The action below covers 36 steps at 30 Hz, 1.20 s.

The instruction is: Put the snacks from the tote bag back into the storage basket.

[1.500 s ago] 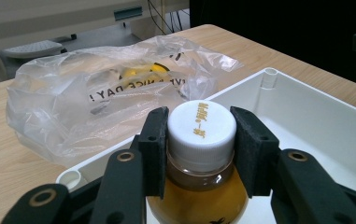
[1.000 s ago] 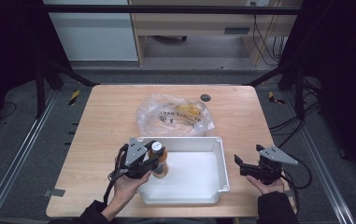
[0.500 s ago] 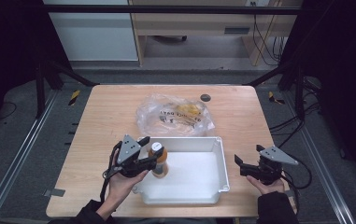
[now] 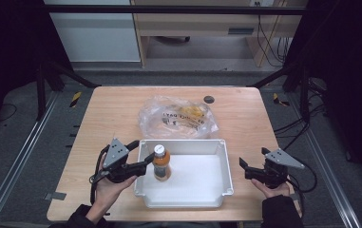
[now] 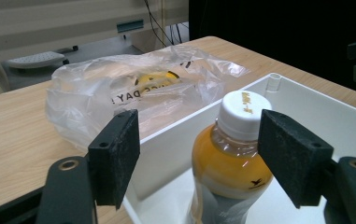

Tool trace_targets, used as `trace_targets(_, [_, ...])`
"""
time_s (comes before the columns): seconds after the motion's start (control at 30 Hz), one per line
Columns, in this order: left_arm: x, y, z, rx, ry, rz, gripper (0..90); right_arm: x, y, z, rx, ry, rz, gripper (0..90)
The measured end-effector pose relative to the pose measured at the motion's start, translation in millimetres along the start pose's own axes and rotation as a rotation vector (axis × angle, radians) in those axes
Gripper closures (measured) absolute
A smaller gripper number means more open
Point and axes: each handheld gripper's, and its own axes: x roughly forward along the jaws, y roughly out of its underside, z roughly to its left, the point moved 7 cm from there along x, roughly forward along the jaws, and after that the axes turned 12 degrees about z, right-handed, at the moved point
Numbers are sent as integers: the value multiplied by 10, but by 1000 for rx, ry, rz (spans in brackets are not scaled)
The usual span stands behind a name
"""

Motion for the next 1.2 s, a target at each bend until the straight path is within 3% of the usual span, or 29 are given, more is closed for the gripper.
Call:
trace_targets(0.5, [-140, 345, 426, -28, -86, 35, 285, 4, 14, -27, 7, 9, 2, 68])
trace_targets(0.93, [-68, 681, 838, -81, -147, 80, 254, 13, 36, -59, 15, 22, 13, 66])
trace_targets(1.2, [-7, 775, 927, -71, -171, 110, 247, 18, 44, -83, 15, 41, 22, 67])
